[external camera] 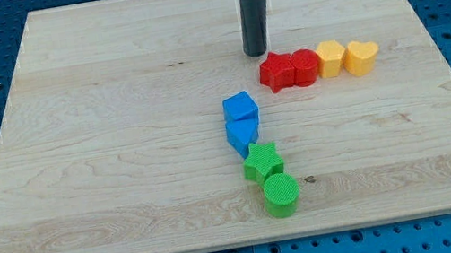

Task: Separate the yellow hexagon from the red circle

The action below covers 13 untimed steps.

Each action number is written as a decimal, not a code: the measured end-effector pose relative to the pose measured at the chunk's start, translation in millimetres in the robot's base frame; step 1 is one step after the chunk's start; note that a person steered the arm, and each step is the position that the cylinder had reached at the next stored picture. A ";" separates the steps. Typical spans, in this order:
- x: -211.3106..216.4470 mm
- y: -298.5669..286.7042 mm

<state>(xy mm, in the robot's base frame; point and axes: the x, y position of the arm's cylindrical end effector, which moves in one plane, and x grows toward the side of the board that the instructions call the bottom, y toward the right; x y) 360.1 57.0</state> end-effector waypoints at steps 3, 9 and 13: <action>-2.1 31.2; 0.7 104.4; 2.7 92.6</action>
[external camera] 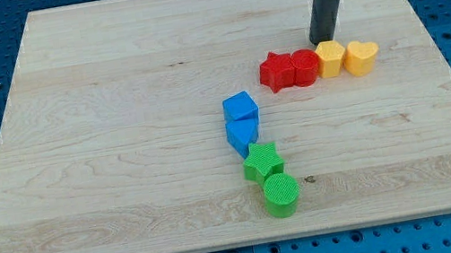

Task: Separate the yellow hexagon from the red circle

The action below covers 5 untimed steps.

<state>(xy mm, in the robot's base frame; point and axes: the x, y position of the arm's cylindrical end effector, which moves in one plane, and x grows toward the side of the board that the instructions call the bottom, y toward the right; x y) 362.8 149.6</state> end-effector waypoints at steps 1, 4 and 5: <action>0.0 0.3; 0.0 -3.3; 0.0 -3.8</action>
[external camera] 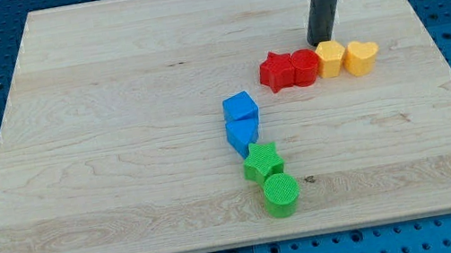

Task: Separate the yellow hexagon from the red circle

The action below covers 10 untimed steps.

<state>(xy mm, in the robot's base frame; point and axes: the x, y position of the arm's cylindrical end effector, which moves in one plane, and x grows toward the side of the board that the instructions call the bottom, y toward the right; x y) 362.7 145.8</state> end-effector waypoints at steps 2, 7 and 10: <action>3.0 -13.4; 25.3 -17.1; 43.4 -8.4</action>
<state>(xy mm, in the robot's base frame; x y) 406.1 137.4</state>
